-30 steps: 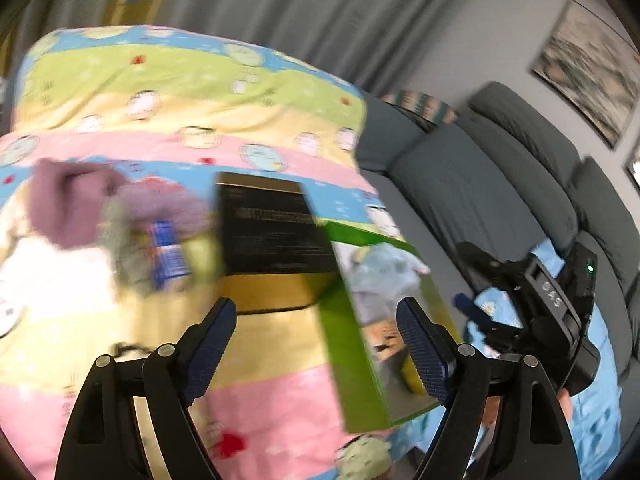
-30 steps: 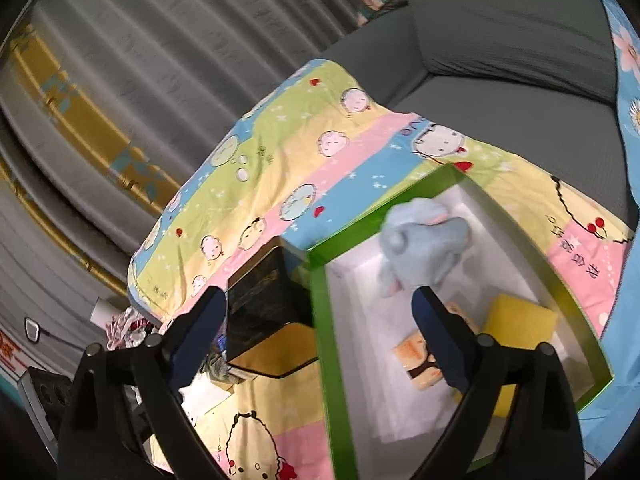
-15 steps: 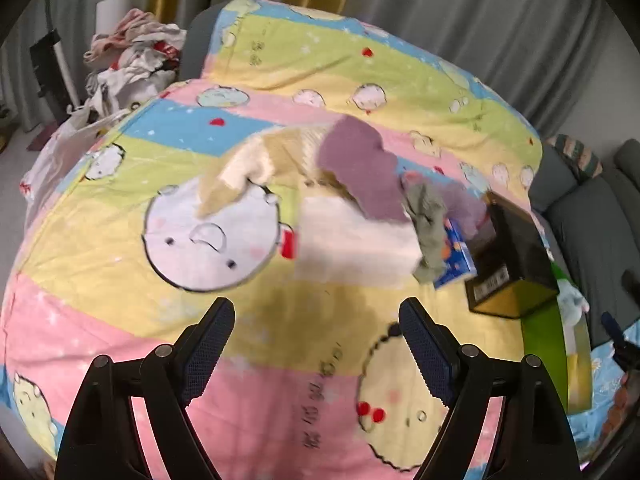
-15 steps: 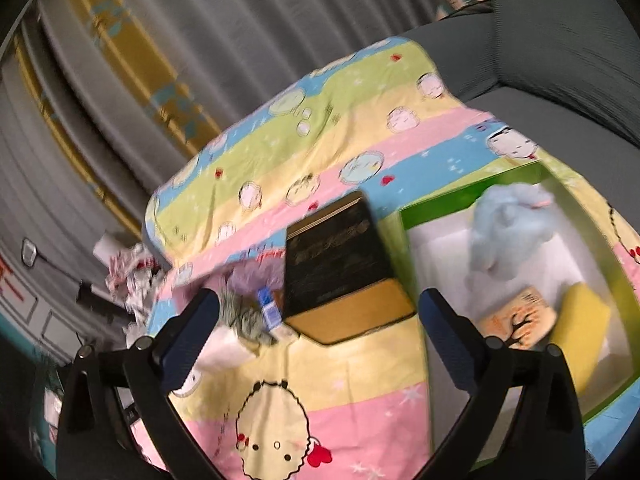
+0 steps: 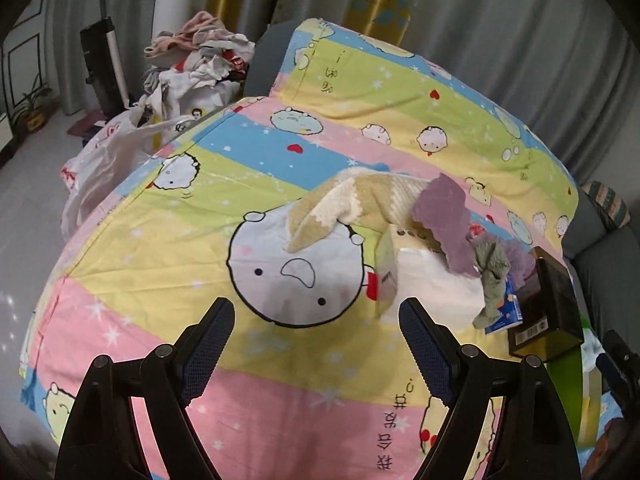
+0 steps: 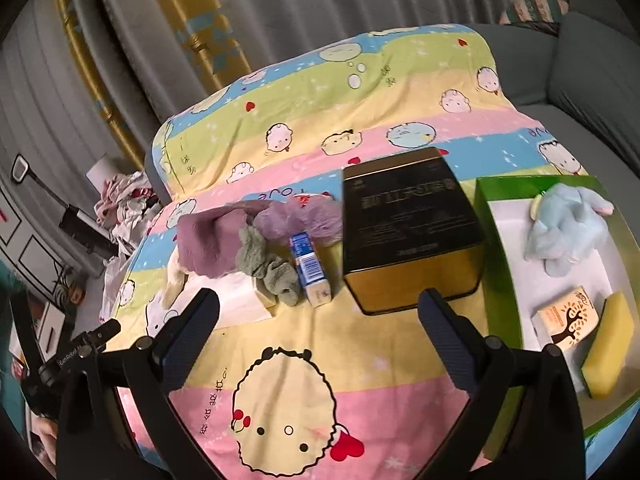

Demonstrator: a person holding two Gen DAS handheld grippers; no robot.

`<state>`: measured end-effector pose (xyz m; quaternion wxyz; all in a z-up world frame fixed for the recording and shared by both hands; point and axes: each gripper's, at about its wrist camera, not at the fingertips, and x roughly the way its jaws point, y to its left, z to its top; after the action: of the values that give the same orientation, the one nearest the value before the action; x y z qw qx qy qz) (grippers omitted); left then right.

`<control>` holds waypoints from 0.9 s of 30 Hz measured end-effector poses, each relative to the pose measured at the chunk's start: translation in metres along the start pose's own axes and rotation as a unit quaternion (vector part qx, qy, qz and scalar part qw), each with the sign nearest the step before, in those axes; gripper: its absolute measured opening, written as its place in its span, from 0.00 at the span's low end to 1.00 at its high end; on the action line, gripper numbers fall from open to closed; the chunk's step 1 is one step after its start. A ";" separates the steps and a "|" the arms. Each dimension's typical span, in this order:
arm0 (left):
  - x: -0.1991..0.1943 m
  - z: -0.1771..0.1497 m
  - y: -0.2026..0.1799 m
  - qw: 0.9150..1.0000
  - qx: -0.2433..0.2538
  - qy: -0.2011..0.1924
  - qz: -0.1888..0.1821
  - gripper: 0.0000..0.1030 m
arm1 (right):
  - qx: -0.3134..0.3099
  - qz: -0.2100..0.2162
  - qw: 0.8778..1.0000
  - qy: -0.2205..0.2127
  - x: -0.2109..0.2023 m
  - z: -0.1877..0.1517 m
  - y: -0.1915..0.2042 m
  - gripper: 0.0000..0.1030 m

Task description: Organize soft objects

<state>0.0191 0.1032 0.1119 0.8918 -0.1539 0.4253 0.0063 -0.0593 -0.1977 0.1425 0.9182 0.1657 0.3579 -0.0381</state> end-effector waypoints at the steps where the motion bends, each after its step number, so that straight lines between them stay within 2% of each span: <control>1: 0.000 0.000 0.001 1.000 0.000 0.001 0.000 0.82 | -0.002 -0.001 1.000 0.001 0.001 0.000 0.002 0.96; 7: -0.003 -0.002 -0.005 1.000 0.017 -0.006 0.003 0.82 | -0.019 -0.008 1.000 0.016 0.010 -0.005 0.012 0.96; 27: 0.000 -0.007 -0.019 0.998 0.053 -0.006 0.022 0.82 | -0.016 -0.009 1.000 0.011 0.007 -0.007 0.009 0.96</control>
<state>0.0164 0.0837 0.1130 0.9011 -0.0968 0.4226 0.0038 -0.0564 -0.1863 0.1357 0.9163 0.1478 0.3702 -0.0390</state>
